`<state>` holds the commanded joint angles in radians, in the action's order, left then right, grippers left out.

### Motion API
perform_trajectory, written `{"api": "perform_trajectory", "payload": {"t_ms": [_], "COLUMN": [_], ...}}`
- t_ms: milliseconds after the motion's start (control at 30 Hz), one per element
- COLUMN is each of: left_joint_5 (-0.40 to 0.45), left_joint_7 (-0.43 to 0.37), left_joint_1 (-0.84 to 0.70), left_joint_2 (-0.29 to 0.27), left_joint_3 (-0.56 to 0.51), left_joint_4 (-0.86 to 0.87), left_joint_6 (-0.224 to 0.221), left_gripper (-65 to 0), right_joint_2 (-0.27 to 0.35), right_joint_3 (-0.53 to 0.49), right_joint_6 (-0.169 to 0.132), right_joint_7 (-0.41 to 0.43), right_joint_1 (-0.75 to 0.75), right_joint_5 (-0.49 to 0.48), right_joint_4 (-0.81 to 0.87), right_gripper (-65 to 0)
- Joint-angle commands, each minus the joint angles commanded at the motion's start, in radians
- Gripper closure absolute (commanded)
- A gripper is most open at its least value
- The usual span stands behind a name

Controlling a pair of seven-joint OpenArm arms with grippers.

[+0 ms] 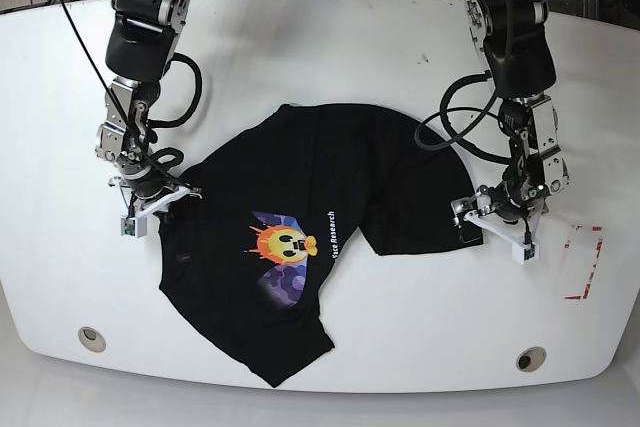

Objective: Layout the t-shirt on the table in an organized manner, then fold the t-shirt properly
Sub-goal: 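Lower the left gripper to the shirt's opposite edge and grasp it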

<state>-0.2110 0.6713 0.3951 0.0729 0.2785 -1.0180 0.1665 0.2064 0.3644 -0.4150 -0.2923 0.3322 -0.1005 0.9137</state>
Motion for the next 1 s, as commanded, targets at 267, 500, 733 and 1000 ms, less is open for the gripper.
{"api": "perform_trajectory", "payload": {"t_ms": [267,500,733,1000], "left_joint_5": [-0.003,-0.003,-0.003,-0.005], "left_joint_7": [-0.020,-0.023,-0.023,-0.020], "left_joint_1": [0.017,0.012,0.012,-0.003], "left_joint_2": [0.000,-0.002,0.000,0.006], "left_joint_3": [-0.091,-0.092,-0.087,-0.061], "left_joint_4": [0.081,0.104,0.101,0.026], "left_joint_6": [0.054,0.060,0.057,0.060], "left_gripper": [-42.5,-26.7,-0.3,-0.1], "right_joint_2": [0.000,-0.003,-0.005,-0.005], "right_joint_3": [0.000,0.000,0.000,0.000], "right_joint_6": [-0.002,-0.002,-0.002,-0.002], "right_joint_7": [0.000,0.000,0.000,0.000], "right_joint_1": [0.000,0.000,0.000,-0.020], "right_joint_5": [-0.003,-0.005,-0.002,-0.005], "right_joint_4": [0.000,0.000,0.000,0.048], "right_gripper": [0.0,0.0,0.0,0.0]}}
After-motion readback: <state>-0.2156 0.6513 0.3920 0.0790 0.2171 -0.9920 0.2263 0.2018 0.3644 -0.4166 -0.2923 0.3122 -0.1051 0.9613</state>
